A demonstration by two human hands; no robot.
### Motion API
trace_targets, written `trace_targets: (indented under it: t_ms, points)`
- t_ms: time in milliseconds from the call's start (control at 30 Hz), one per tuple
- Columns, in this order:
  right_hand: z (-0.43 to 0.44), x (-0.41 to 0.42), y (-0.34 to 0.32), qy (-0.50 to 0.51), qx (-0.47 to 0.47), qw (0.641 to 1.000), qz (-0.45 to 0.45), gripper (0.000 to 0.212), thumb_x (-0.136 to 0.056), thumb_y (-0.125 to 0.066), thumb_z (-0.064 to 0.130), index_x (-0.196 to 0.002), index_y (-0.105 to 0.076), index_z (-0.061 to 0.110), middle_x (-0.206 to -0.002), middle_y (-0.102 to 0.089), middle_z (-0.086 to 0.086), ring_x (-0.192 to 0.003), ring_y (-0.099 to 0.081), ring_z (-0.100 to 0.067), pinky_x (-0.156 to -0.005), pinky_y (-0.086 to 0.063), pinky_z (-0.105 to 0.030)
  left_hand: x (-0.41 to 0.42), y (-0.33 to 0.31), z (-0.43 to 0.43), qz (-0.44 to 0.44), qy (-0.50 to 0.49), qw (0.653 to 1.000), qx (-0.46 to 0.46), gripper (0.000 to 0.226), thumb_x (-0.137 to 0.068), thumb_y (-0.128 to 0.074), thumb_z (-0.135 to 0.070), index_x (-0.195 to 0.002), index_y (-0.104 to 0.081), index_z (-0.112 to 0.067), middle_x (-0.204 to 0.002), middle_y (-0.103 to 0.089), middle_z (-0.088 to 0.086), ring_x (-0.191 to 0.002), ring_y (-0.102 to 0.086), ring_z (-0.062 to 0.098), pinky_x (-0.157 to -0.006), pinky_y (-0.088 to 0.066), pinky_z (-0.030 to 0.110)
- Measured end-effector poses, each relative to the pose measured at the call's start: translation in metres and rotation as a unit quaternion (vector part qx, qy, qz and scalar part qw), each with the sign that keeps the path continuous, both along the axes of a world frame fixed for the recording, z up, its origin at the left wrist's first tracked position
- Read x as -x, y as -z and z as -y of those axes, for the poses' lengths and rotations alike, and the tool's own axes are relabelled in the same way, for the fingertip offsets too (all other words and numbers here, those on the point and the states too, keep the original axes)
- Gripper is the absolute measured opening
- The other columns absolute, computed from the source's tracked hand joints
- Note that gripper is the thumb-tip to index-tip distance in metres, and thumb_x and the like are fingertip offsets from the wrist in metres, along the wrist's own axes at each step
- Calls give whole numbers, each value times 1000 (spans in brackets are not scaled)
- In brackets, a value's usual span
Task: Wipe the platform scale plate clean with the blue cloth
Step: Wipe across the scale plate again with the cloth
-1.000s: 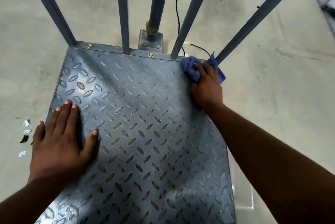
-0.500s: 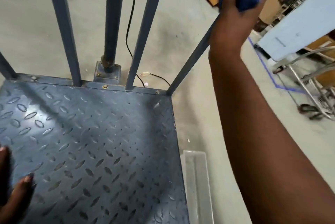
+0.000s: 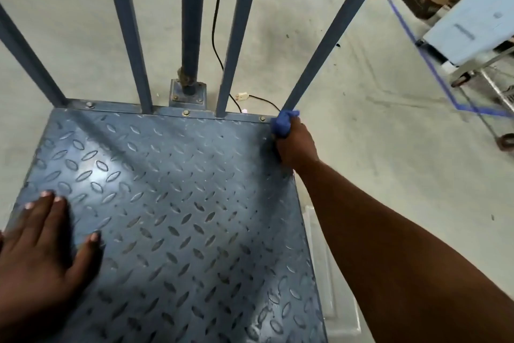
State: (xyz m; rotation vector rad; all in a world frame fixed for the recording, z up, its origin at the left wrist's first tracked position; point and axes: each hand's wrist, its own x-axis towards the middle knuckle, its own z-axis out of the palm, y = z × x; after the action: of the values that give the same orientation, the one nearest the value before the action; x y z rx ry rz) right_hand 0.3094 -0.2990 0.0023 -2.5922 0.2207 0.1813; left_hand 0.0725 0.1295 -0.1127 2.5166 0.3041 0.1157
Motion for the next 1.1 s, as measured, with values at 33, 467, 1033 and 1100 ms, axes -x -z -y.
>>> trace_targets:
  t_ms: [33,467,1033,1100]
  points:
    - [1,10,12,-25,36,998,-50,55,-98,-64,29,-148,-45,15,-144,-50,-12,-132,-52,-32,-104,-43,-34,-4,-9,2,-17,21,999,-31,94,-94,-37,-70,-171,-18,-19,-181,-7,-1,-166,-14,28,-131,-19,60]
    - [-21,118,3,-182,28,953,-241,62,-108,-21,59,-164,-3,38,-171,21,2,-157,22,-18,-126,10,-57,-1,-41,5,-63,67,989,-116,88,-100,-32,-67,-168,-20,-11,-177,-15,14,-164,-13,38,-127,-19,70]
    - [-45,160,-1,-212,232,928,-200,94,-101,-56,50,-164,8,26,-171,16,-13,-158,8,-38,-117,-25,-70,-6,-142,72,-505,103,848,-127,195,-26,-80,-94,-155,43,-15,-156,53,26,-152,39,49,-127,9,65]
    - [-38,159,0,-225,214,929,-204,104,-94,-63,58,-164,8,29,-171,19,-11,-158,9,-38,-118,-23,-70,-5,-145,72,-510,96,846,-122,194,-26,-80,-94,-153,46,-17,-153,57,23,-149,43,47,-125,13,65]
